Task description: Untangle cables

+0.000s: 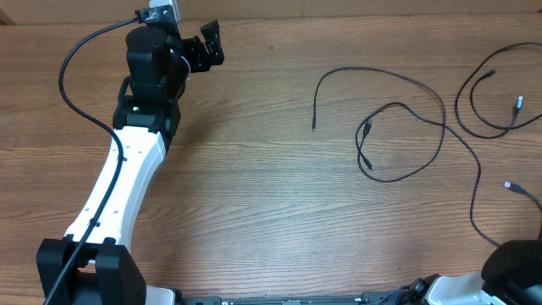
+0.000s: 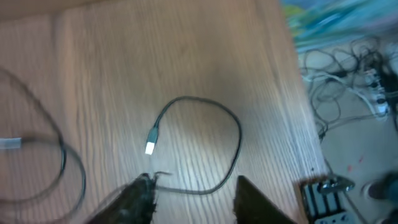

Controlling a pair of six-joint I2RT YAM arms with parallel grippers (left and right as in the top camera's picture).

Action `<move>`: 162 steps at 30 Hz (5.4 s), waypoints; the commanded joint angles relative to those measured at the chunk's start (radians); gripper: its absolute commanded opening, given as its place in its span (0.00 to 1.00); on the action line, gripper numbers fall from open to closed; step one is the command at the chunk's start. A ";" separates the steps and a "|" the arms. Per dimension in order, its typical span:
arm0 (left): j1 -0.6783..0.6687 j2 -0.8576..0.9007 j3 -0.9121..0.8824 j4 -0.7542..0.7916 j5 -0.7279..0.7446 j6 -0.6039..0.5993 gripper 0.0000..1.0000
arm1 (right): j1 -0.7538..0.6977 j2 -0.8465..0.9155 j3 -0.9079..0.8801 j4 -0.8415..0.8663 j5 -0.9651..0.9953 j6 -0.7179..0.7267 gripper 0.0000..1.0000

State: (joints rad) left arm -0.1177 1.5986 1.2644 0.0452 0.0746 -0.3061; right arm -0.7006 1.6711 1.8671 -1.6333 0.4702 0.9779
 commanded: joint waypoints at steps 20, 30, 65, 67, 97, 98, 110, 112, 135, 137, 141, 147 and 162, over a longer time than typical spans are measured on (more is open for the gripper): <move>0.002 -0.002 0.008 -0.042 -0.007 0.023 0.99 | 0.202 0.069 -0.109 0.189 -0.595 -0.593 0.86; 0.002 -0.002 0.008 -0.050 -0.008 0.023 0.99 | 0.395 0.188 -0.241 0.296 -0.490 -0.586 0.91; 0.002 -0.002 0.008 -0.148 -0.004 0.023 0.99 | 0.399 0.219 -0.533 0.713 -0.479 -0.590 0.98; 0.002 -0.002 0.008 -0.148 -0.004 0.023 1.00 | 0.399 0.241 -0.533 0.713 -0.479 -0.590 0.98; 0.002 -0.002 0.008 -0.145 -0.004 0.023 1.00 | 0.399 0.394 -0.533 0.756 -0.483 -0.586 0.04; 0.002 -0.002 0.008 -0.145 -0.004 0.023 1.00 | 0.399 0.394 -0.533 0.756 -0.483 -0.586 0.04; 0.002 -0.002 0.008 -0.137 -0.004 0.023 1.00 | 0.399 0.384 -0.376 0.619 -0.483 -0.586 0.04; 0.002 -0.002 0.008 -0.137 -0.004 0.023 0.99 | 0.399 0.378 -0.317 0.591 -0.483 -0.586 0.04; 0.002 -0.002 0.008 -0.138 -0.004 0.022 1.00 | 0.402 0.359 0.498 0.468 -0.531 -0.594 0.04; 0.002 -0.002 0.008 -0.138 -0.004 0.022 0.99 | 0.402 0.359 0.518 0.493 -0.532 -0.594 0.04; 0.002 -0.002 0.008 -0.138 -0.004 0.022 1.00 | 0.409 0.359 0.537 0.528 -0.532 -0.594 0.04; 0.002 -0.002 0.008 -0.137 -0.004 0.022 1.00 | 0.412 0.360 0.536 0.536 -0.531 -0.595 0.04; 0.002 -0.002 0.008 -0.138 -0.004 0.022 1.00 | 0.412 0.360 0.536 0.523 -0.505 -0.595 1.00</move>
State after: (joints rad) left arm -0.1177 1.5986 1.2644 -0.0978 0.0738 -0.3058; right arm -0.2981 2.0544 2.3768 -1.1107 -0.0444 0.3866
